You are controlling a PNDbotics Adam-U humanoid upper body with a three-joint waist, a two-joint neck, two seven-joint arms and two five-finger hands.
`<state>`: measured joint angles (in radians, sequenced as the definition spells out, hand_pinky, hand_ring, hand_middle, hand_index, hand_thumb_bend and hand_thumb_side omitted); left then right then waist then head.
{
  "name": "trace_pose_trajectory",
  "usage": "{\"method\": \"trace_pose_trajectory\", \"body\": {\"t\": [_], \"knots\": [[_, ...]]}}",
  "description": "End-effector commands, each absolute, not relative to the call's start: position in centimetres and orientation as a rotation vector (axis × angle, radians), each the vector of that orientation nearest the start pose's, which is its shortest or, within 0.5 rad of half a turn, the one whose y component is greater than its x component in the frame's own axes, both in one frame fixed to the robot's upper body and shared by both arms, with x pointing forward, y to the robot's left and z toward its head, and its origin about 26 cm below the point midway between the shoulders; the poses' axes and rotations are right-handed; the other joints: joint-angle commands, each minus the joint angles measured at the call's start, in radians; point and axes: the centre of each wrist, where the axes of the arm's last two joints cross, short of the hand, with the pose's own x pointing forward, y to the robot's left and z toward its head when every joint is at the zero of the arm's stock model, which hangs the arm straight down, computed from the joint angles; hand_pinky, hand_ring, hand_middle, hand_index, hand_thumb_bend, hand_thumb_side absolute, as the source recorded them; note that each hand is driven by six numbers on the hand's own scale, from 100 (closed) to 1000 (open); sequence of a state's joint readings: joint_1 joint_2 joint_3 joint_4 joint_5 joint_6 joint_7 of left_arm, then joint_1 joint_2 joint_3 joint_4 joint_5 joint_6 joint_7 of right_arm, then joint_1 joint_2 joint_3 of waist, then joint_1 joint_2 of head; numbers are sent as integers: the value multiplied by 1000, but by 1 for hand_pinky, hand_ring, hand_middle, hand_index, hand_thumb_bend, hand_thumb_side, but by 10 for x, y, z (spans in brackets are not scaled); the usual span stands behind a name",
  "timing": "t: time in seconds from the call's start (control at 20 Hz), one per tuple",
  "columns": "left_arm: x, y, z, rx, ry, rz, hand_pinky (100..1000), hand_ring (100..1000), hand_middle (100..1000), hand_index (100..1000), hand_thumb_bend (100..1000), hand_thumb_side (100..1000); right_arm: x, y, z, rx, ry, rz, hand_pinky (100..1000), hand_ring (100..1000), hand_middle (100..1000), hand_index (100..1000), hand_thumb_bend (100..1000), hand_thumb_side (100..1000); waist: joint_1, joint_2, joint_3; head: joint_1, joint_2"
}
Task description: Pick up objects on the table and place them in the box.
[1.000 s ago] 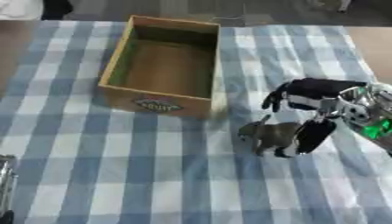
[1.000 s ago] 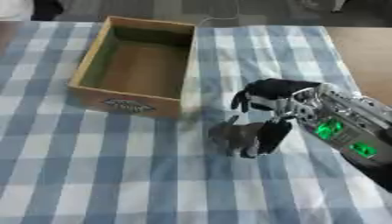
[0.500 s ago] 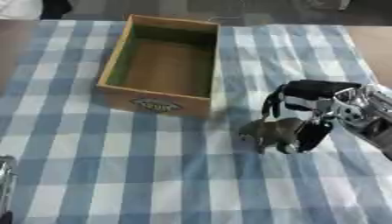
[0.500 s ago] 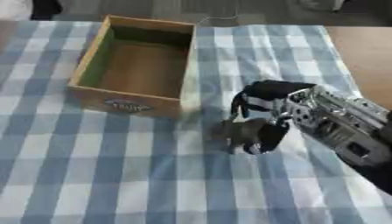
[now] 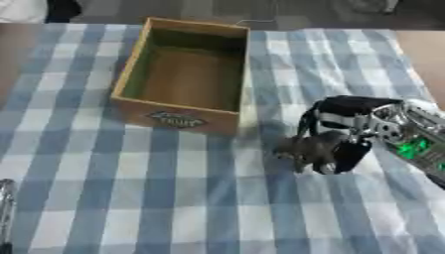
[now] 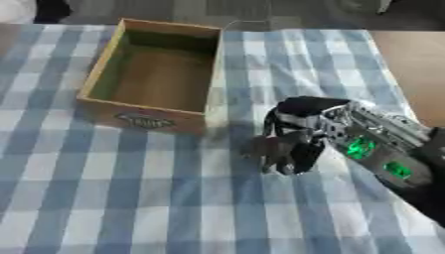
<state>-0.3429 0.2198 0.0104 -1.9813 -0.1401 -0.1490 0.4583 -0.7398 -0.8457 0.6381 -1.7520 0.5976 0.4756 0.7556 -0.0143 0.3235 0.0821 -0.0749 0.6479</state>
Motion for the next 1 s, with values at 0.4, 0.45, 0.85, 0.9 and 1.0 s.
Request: {"method": "trace_pose_trajectory", "body": {"t": [0.4,0.45,0.85,0.9,1.0], "knots": [[305,242,210,403,-2538,180,811,634,663,816,100,670,335,-214,250,-795,-1049,1610,757,810,464,547,351,100,1,-17,2,-2,-9],[305,242,210,404,-2538,180,811,634,663,816,100,670,333,-214,253,-799,-1063,1605,755,805,459,541,333,100,1,-17,2,-1,-10],[305,242,210,405,-2537,176,811,633,662,813,100,670,321,-211,270,-835,-1141,1578,745,783,436,506,100,119,1,-19,-1,2,-13],[304,242,210,406,-2537,176,811,633,662,813,100,670,320,-210,272,-846,-1153,1574,745,782,434,504,100,100,1,-20,-2,3,-13],[304,242,210,405,-2536,176,811,633,662,812,100,670,317,-209,278,-877,-1179,1568,743,776,416,476,100,100,0,-20,-2,3,-15]]}}
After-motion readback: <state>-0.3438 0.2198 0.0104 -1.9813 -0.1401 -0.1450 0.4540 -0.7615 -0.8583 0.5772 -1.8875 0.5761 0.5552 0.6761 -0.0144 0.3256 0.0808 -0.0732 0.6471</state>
